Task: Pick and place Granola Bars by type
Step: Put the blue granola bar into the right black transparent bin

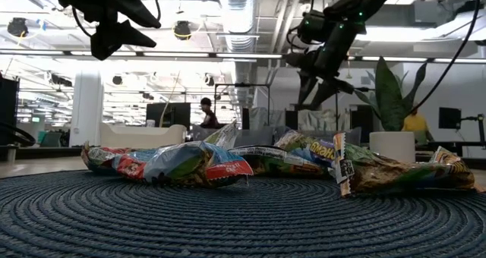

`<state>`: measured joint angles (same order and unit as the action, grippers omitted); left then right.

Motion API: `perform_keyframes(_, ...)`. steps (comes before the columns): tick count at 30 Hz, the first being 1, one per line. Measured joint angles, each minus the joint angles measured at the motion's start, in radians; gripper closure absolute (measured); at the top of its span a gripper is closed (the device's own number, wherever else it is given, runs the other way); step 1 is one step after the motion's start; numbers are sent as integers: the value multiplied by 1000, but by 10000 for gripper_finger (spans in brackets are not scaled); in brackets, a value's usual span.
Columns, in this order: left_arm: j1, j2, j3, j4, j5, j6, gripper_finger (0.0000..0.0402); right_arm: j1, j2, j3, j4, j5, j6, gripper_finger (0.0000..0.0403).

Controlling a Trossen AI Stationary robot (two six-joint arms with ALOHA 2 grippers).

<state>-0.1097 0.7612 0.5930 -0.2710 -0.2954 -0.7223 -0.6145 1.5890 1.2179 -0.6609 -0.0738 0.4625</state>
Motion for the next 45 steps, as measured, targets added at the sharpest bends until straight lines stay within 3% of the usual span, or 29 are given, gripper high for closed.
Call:
perform_keyframes(5, 0, 0, 0, 0, -1, 0, 229, 44, 0, 0, -2, -140, 1, 223)
perform_keyframes(10, 0, 0, 0, 0, -1, 0, 229, 162, 0, 0, -35, -244, 38, 219)
perform_keyframes(19, 0, 0, 0, 0, 0, 0, 229, 482, 0, 0, -52, -231, 167, 221)
perform_keyframes(27, 0, 0, 0, 0, 0, 2, 229, 689, 15, 1, -47, -109, 386, 219)
perform_keyframes(35, 0, 0, 1, -4, 0, 5, 229, 777, 135, 0, -18, -92, 502, 225)
perform_keyframes(45, 0, 0, 1, -5, 33, 6, 229, 782, 263, 0, 38, -81, 511, 225)
